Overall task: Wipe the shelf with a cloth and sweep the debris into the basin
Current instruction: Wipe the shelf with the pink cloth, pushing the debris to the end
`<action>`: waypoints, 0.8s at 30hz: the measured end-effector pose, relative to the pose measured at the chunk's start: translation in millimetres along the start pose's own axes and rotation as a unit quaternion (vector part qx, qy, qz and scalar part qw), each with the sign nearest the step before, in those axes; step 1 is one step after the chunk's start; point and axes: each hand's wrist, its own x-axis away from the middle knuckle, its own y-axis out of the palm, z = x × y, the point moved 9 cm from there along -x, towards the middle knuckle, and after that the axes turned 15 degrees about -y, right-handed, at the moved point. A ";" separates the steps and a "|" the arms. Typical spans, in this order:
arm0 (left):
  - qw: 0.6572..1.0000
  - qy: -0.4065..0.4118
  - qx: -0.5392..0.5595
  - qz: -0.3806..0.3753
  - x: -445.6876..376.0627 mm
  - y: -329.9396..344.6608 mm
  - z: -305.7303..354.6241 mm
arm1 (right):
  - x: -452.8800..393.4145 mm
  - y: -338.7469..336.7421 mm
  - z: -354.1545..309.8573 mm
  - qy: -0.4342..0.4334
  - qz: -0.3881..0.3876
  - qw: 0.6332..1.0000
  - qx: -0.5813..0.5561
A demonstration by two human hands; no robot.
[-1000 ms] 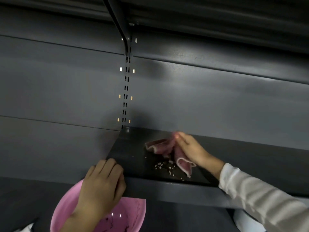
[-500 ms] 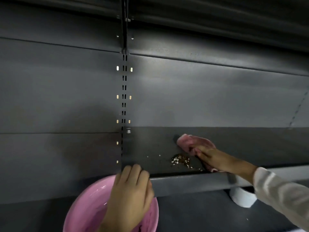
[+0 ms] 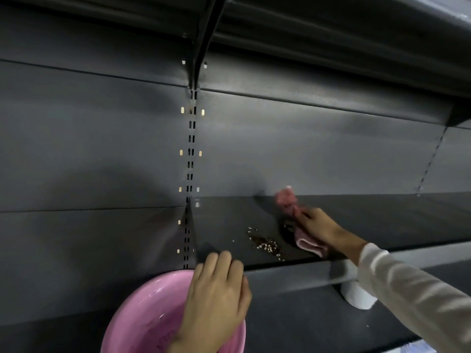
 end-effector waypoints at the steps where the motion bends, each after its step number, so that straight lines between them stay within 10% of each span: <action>1: 1.000 -0.001 -0.003 0.000 0.1 0.1 0.2 | 0.7 0.1 10.8 0.016 -0.017 1.000 0.016; 9: 1.000 -0.016 -0.011 0.006 1.1 1.1 1.0 | -6.9 71.3 -49.3 -0.103 -0.139 0.985 -0.015; 24: 1.000 0.001 -0.013 0.024 1.3 1.1 1.7 | -65.2 82.0 -52.8 -0.113 -0.121 0.981 -0.099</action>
